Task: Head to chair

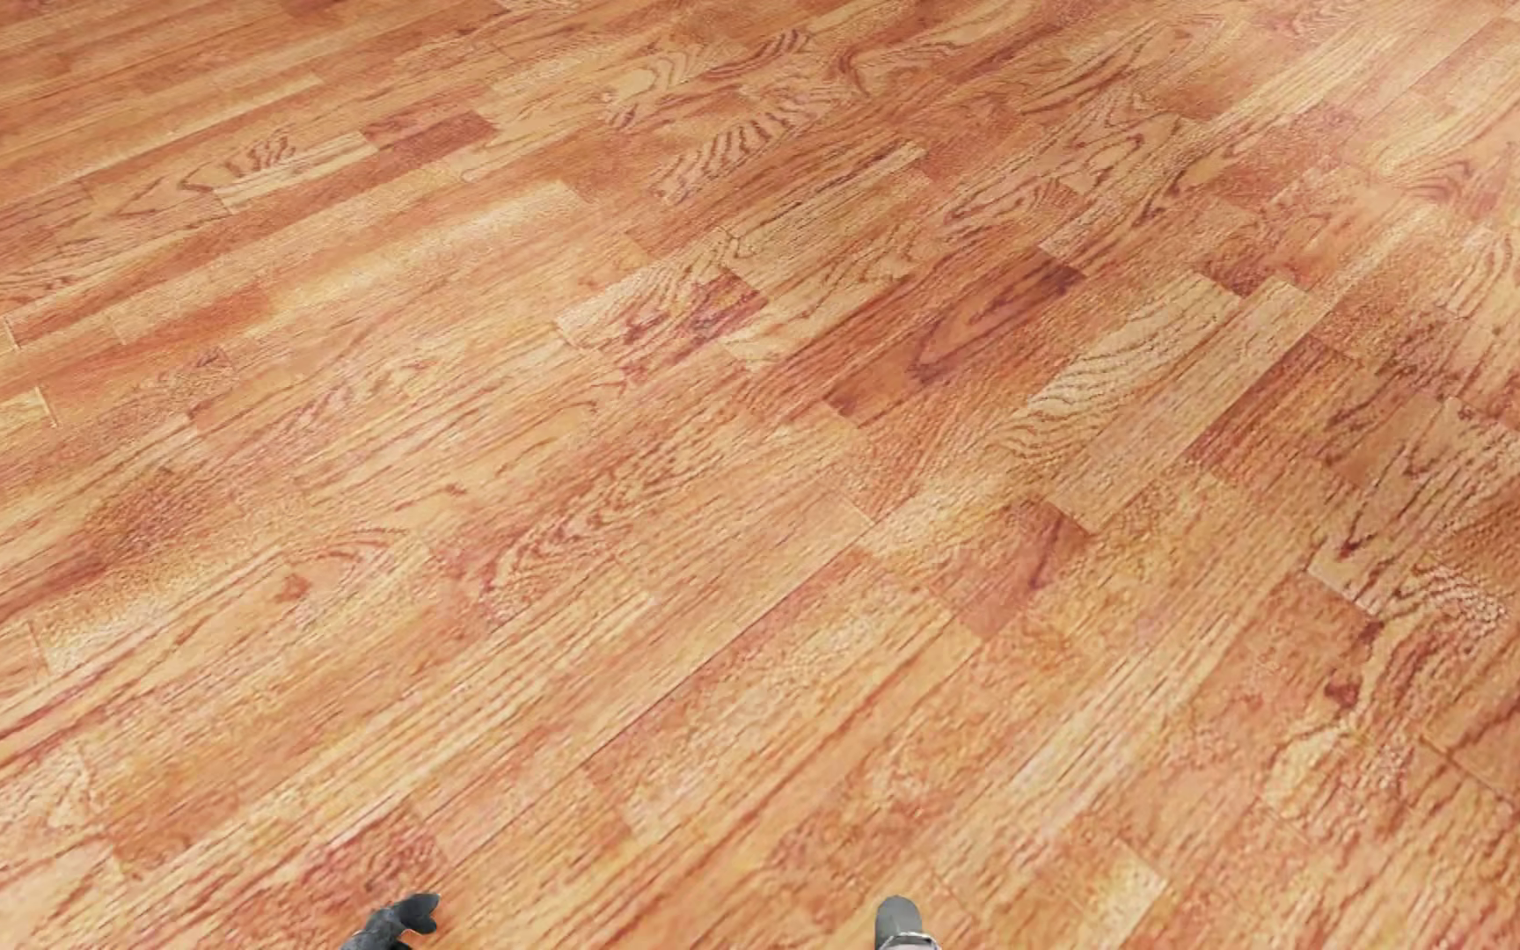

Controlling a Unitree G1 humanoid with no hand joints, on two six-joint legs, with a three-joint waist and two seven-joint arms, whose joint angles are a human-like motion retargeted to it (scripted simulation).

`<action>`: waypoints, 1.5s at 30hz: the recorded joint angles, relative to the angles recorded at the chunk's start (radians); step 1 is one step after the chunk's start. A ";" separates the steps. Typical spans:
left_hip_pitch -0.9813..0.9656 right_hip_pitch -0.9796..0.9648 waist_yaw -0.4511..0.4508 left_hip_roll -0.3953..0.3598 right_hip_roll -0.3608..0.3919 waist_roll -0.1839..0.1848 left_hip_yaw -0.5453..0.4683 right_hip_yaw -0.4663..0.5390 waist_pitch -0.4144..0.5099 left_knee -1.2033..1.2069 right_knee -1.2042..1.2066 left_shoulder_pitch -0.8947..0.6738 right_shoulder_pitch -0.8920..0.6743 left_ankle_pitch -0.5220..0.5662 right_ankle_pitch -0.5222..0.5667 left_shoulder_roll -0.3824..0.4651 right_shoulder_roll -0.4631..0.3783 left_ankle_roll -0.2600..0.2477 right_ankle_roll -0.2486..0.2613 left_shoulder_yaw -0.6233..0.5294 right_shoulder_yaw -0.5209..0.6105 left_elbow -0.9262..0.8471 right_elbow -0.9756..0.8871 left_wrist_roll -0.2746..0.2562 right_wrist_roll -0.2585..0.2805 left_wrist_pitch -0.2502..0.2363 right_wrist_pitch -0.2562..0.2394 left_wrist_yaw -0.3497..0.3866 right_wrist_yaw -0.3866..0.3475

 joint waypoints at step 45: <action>-0.400 0.217 0.057 0.289 0.122 0.076 0.039 -0.209 0.025 0.867 0.021 0.157 -0.223 0.354 -0.155 0.006 0.030 0.080 -0.086 -0.052 0.070 -0.007 -0.028 -0.020 -0.080 0.061 -0.022 -0.050 -0.040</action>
